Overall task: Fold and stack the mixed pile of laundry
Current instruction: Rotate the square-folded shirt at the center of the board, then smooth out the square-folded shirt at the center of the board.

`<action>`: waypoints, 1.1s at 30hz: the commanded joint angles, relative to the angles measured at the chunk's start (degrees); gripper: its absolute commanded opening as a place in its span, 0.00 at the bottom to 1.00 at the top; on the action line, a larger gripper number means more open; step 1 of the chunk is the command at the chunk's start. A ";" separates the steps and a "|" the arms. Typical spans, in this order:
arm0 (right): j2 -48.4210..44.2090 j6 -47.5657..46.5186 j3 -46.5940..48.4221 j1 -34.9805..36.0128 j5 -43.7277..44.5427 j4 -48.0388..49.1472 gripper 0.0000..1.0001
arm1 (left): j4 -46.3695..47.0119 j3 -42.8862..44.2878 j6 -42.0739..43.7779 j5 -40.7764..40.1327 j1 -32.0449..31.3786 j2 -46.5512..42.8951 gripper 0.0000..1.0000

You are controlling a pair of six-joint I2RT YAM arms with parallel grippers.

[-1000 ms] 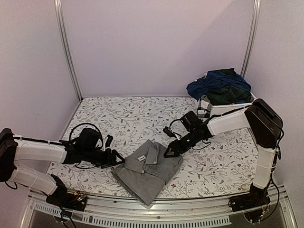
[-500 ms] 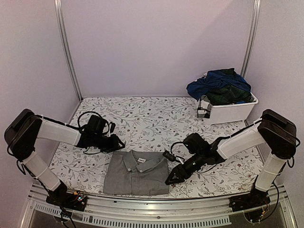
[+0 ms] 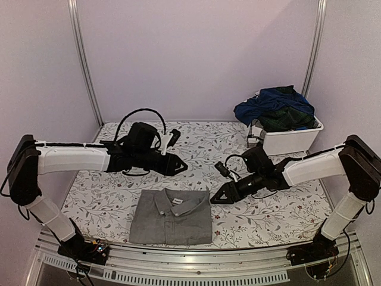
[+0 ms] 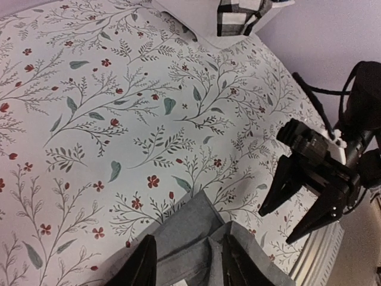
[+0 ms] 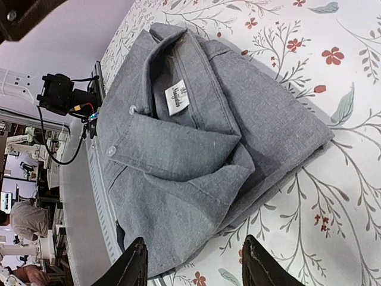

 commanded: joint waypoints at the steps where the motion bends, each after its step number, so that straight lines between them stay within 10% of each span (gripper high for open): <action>1: 3.89 1.10 2.03 0.18 -0.43 2.56 0.52 | -5.25 4.33 3.72 3.61 -5.38 8.67 0.36; 22: 10.71 4.14 1.99 0.21 -3.98 9.31 0.49 | -9.50 11.14 3.74 6.86 -10.71 21.48 0.37; 28: 11.74 4.11 2.33 0.20 -4.47 9.87 0.43 | -8.97 11.45 3.73 5.82 -10.49 20.21 0.00; 33: 12.17 4.46 2.28 0.22 -4.74 10.53 0.36 | -5.15 7.79 1.53 -0.24 -9.34 14.14 0.00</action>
